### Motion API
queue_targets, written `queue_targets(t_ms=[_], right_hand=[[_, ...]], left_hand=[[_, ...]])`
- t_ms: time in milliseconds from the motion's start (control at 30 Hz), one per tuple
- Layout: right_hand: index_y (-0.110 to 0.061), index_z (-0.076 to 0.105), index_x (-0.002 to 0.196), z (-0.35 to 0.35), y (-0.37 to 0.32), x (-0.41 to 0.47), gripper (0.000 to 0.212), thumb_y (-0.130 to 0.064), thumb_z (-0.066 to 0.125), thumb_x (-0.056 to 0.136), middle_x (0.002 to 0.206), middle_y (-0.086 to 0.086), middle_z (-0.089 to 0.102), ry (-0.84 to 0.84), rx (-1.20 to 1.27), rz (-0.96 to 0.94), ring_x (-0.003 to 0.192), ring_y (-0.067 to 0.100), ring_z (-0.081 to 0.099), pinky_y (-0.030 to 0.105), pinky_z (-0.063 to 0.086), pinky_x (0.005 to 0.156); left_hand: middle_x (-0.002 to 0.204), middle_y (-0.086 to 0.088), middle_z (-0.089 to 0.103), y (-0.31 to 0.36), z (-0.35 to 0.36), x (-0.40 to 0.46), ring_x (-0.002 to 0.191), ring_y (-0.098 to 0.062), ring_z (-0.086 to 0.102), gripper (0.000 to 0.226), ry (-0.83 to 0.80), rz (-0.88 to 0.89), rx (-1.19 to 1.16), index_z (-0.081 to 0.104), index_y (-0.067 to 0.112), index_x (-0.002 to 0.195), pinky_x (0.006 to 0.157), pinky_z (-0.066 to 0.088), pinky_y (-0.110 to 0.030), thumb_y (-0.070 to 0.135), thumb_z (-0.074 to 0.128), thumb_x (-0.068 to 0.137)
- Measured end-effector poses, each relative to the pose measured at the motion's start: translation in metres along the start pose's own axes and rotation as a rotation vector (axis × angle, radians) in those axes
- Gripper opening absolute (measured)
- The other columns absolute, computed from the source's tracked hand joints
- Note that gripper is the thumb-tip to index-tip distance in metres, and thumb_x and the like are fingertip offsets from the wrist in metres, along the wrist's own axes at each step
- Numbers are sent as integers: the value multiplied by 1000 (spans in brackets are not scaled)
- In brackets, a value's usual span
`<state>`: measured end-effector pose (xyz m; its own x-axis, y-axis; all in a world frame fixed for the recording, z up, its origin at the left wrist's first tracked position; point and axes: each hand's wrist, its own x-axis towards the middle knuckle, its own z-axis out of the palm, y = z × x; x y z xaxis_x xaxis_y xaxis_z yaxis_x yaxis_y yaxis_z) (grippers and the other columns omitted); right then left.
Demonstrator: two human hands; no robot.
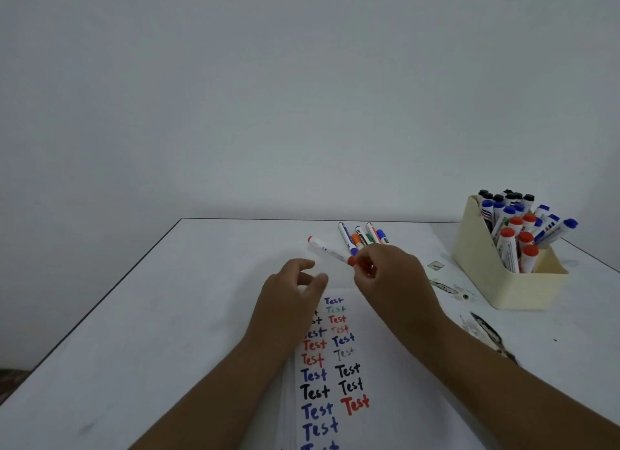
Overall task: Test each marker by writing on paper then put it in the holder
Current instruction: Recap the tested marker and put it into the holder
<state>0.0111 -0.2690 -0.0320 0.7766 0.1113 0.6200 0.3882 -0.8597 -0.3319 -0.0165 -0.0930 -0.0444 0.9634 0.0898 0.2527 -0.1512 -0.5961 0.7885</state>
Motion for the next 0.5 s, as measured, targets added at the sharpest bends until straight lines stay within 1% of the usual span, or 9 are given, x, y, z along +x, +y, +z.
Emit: queue_targets(t_ms=[33,67,100,133,200,267,367,433,500], right_hand=[[-19,68,86,-6,-4,-8,6,-20,69,92,70,-18,55,47,61,14,62,5,54,17,44,60],[-20,68,84,-11,-7,-16,8,-21,72,91,68,-17,59,84,118,23,62,7,57,19,47,58],[-22,68,84,-15,-11,-22,8,-22,74,89,69,-15,63,107,172,26,63,8,61,20,51,58],[-23,68,86,-19,-15,-27,9,-23,77,88,71,-15,65,117,226,25,66,8,64,20,54,59],[-24,67,90,-22,-21,-33,13,-24,79,85,76,-16,68,88,325,35,71,2,67,11,53,65],[-25,66,94,-22,-25,-35,15,-26,79,85,80,-16,69,6,375,53,73,-4,67,4,50,70],[-33,60,97,-18,-25,-36,20,-31,77,86,84,-22,65,-148,403,58,75,-7,67,2,49,71],[-36,58,98,-16,-24,-37,25,-32,78,85,83,-26,62,-168,408,43,78,-8,66,1,48,70],[-35,57,100,-17,-22,-37,29,-33,80,83,85,-24,63,-108,449,36,84,-7,64,5,49,67]], left_hand=[[106,14,68,2,-3,-1,80,-4,69,29,36,-15,-65,57,33,117,67,56,-16,53,51,97],[100,14,70,5,-5,-1,74,-1,69,27,65,-20,-121,61,31,109,61,53,-12,53,49,98],[94,14,71,7,-6,-2,73,3,68,28,79,-19,-173,64,30,103,58,51,-10,53,48,98],[92,14,71,9,-7,-3,74,6,67,29,75,-15,-214,65,31,99,57,50,-8,53,46,99],[92,17,70,12,-7,-5,83,12,62,33,53,3,-249,68,31,98,61,46,-6,52,43,100],[95,16,71,13,-6,-7,91,7,63,33,46,22,-300,69,31,99,72,47,-10,50,42,101],[98,10,74,16,-5,-11,98,-9,68,27,22,32,-424,64,23,102,88,53,-23,39,43,104],[97,5,75,21,-4,-14,96,-13,71,24,-17,10,-545,59,16,105,91,56,-28,32,42,106],[92,0,74,24,-5,-16,90,-16,73,19,-12,34,-542,55,15,107,88,59,-31,30,43,105]])
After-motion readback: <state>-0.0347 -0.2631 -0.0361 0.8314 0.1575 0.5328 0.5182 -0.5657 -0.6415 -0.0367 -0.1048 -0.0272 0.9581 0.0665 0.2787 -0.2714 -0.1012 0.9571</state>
